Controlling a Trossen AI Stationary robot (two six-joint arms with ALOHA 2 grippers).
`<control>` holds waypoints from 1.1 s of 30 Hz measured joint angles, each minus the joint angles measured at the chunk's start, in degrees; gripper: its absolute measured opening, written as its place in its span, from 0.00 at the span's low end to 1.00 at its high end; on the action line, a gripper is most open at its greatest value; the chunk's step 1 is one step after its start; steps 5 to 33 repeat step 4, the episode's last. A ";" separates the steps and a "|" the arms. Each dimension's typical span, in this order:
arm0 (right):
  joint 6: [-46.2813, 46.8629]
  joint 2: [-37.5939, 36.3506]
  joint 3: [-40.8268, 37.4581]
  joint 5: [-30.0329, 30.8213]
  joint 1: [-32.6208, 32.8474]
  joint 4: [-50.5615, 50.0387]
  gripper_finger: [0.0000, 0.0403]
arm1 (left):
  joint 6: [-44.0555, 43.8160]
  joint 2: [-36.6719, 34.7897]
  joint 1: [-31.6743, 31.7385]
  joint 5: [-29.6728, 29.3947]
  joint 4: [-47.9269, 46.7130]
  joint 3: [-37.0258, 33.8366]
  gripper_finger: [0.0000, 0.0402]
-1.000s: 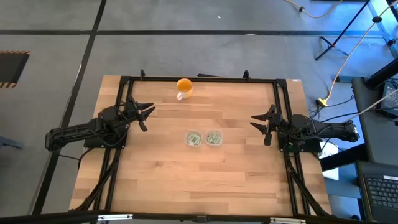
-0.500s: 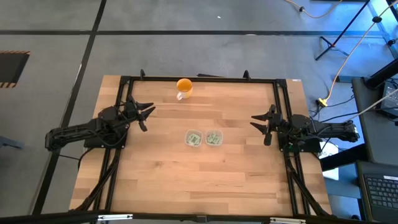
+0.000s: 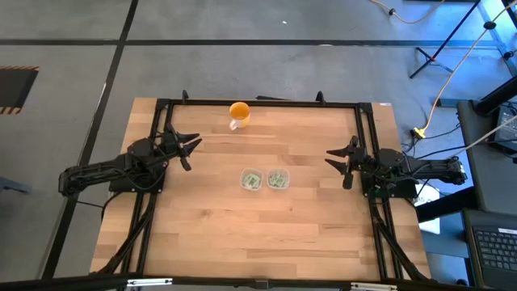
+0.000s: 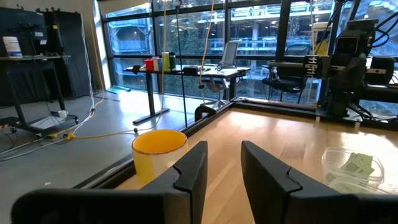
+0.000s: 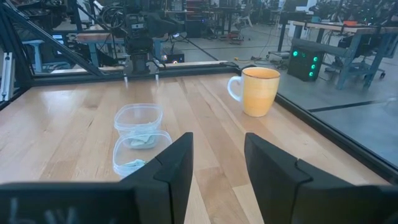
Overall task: Pick and place items into bin
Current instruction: Return to Home Position
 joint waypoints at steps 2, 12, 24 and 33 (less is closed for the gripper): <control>0.04 0.00 0.00 0.01 -0.01 -0.02 0.37 | -0.01 -0.01 0.02 0.00 0.00 0.00 0.23; -0.05 0.00 0.00 0.02 -0.01 0.00 0.37 | -0.02 -0.02 0.00 0.00 -0.02 0.00 0.23; -0.05 0.00 0.00 0.02 -0.01 0.00 0.37 | -0.02 -0.02 0.00 0.00 -0.02 0.00 0.23; -0.05 0.00 0.00 0.02 -0.01 0.00 0.37 | -0.02 -0.02 0.00 0.00 -0.02 0.00 0.23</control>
